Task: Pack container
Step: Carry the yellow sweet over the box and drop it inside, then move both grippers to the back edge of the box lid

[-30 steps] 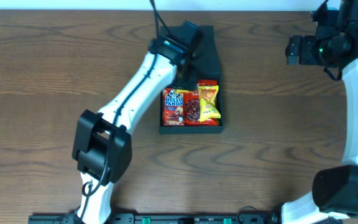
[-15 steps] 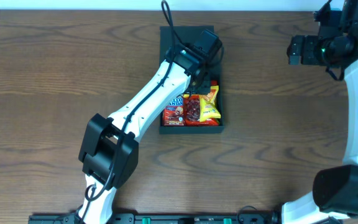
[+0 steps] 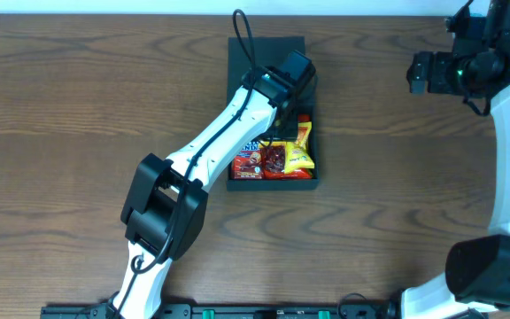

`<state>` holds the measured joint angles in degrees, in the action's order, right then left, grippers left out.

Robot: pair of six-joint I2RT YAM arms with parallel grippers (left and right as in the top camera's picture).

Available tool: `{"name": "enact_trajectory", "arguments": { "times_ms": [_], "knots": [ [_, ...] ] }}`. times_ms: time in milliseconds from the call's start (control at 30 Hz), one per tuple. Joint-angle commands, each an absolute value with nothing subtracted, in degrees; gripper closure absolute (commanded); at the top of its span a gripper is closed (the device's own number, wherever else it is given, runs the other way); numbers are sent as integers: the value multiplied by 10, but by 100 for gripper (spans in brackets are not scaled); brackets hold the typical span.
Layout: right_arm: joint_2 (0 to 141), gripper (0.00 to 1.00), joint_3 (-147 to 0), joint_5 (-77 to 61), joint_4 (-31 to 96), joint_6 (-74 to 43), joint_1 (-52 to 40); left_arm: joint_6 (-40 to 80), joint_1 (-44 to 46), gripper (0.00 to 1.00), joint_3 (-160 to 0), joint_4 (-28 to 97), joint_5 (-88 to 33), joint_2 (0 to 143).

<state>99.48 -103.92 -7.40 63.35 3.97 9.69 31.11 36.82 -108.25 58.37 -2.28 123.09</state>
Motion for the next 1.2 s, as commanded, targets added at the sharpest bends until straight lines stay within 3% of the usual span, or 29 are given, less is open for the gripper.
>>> {"name": "enact_trajectory", "arguments": {
  "times_ms": [0,300,567,633,667,700,733,767,800,900,1167],
  "knots": [
    [987,1,-1049,-80,635,32,102,310,367,33,-1078,585,-29,1235],
    [987,1,-1049,-91,635,32,101,296,342,30,-1087,587,-42,1223],
    [1028,4,-1048,-198,625,33,100,300,248,31,-1115,568,-43,1180],
    [1055,15,-1048,-248,616,33,99,300,217,30,-1115,551,-43,1176],
    [1072,30,-1048,-277,608,33,97,300,201,30,-1115,542,-43,1176],
    [1086,53,-1048,-303,599,32,95,300,186,32,-1115,535,-43,1178],
    [1104,80,-1048,-329,586,32,94,300,169,41,-1115,524,-43,1181],
    [1124,93,-1048,-355,569,29,92,300,152,51,-1115,515,-43,1185],
    [1141,98,-1048,-371,552,15,90,301,135,59,-1115,505,-51,1189],
    [1188,98,-1048,-396,507,-26,86,305,96,94,-1115,480,-93,1205],
    [1305,99,-1048,-479,418,-93,50,344,65,94,-1115,455,-172,1277]
  ]
}}
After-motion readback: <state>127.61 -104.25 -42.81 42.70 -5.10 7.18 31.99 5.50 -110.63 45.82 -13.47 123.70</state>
